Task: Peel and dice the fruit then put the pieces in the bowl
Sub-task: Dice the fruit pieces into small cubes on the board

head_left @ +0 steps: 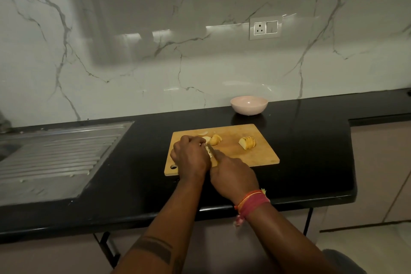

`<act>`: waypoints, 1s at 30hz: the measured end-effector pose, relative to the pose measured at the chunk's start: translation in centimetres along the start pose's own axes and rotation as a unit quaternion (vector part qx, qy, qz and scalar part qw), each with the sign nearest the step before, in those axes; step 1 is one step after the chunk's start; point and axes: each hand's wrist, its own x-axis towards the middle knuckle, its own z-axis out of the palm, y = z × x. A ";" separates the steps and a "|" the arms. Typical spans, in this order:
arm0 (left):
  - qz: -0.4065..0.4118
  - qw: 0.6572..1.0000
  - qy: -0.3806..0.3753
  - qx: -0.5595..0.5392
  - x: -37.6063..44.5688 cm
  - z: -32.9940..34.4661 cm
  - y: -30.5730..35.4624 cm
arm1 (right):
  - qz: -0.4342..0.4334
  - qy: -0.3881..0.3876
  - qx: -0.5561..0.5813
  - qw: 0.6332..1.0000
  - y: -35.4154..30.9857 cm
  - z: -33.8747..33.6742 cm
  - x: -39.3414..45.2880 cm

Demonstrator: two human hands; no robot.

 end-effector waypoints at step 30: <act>0.191 0.973 -0.074 -0.101 3.4 1.5 3.7 | 0.092 0.089 0.167 0.978 4.3 -2.3 1.7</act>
